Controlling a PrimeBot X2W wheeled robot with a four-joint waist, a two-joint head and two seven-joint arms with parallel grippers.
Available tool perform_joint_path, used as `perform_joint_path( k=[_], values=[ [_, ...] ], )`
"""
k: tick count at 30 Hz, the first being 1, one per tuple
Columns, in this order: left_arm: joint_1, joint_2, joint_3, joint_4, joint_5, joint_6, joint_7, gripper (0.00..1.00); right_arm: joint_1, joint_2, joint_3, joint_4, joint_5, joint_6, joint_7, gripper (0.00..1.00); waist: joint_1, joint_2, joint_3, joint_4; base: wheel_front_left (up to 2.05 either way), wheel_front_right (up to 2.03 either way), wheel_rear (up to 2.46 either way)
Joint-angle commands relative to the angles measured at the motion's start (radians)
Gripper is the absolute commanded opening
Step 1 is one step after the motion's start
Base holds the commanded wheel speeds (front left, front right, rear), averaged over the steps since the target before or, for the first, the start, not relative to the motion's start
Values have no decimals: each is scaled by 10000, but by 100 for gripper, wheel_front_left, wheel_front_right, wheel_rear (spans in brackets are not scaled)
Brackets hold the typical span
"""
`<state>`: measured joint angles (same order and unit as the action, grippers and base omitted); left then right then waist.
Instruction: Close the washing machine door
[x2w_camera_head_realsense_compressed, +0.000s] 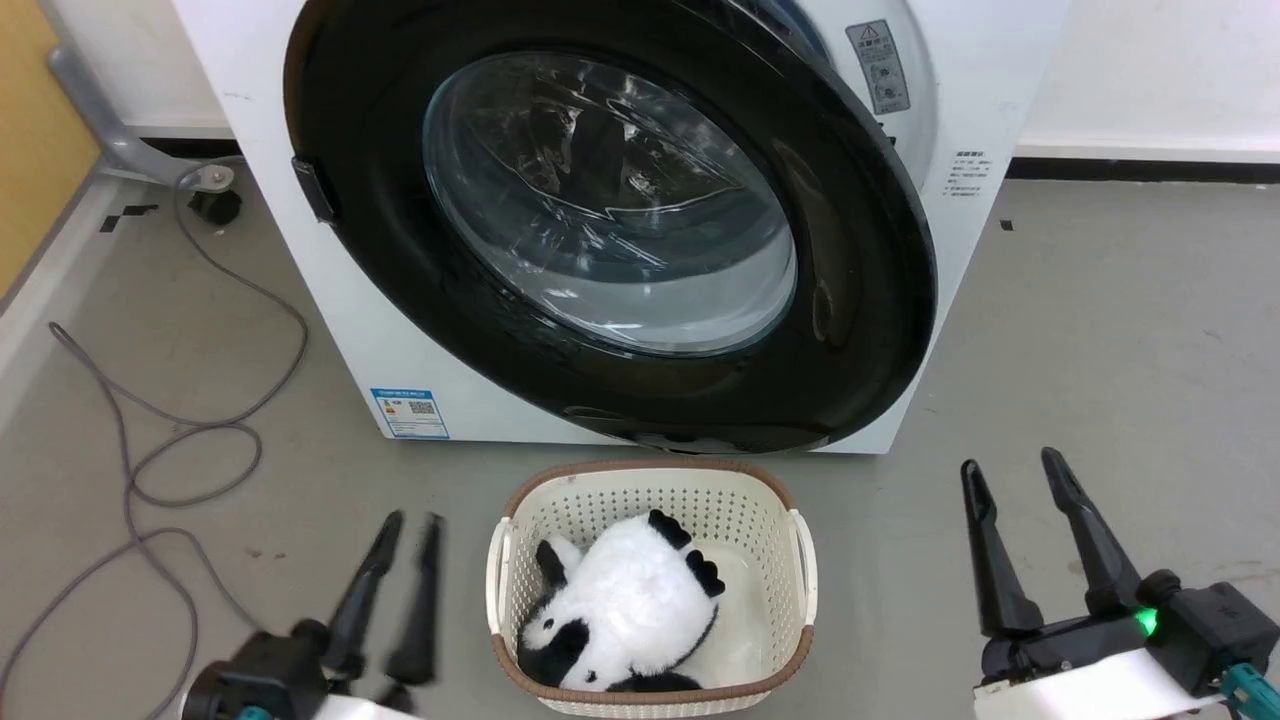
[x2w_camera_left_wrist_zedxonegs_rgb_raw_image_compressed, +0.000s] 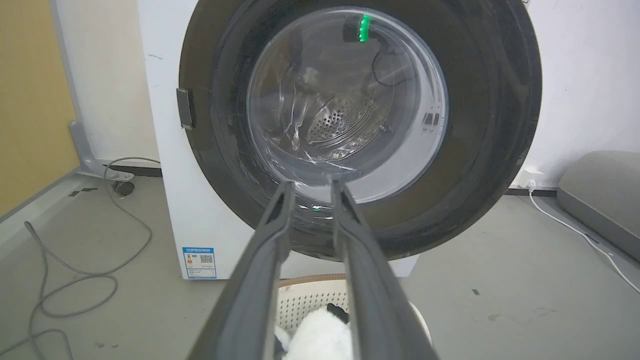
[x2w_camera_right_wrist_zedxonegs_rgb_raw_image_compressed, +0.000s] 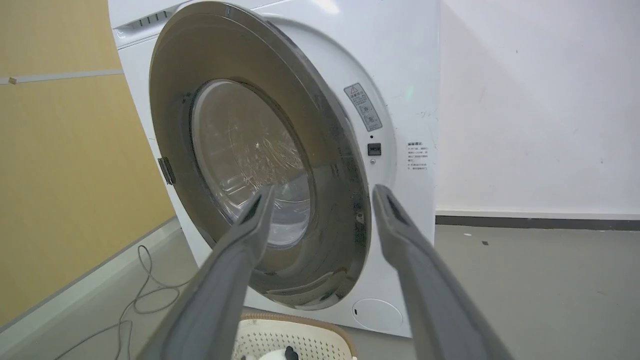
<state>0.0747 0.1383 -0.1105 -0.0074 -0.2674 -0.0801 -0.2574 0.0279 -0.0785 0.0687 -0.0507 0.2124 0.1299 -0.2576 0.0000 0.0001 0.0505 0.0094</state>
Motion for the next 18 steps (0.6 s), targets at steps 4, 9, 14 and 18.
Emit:
perform_joint_path(
  k=[4, 9, 14, 18],
  values=[
    [132, -172, 176, 162, 422, -232, -42, 100, 50, -50, 123, -27, 36, 8, -42, 100, 0, -1, 6, -20, 0, 0, 0],
    [92, -344, 347, 130, 756, -390, -43, 100, 10, -232, 288, -22, 158, 8, -42, 67, 0, -1, 106, 47, 0, 0, 0],
    [-151, -444, 319, 49, 988, -473, -43, 100, -474, -1063, 1154, -129, 294, 8, -42, 0, 0, -1, 623, 252, 0, 0, 0],
    [-337, -492, 250, 15, 1044, -489, -43, 100, -986, -1698, 1820, -85, 392, 8, -42, 0, 0, -1, 994, 404, 0, 0, 0]
  ],
)
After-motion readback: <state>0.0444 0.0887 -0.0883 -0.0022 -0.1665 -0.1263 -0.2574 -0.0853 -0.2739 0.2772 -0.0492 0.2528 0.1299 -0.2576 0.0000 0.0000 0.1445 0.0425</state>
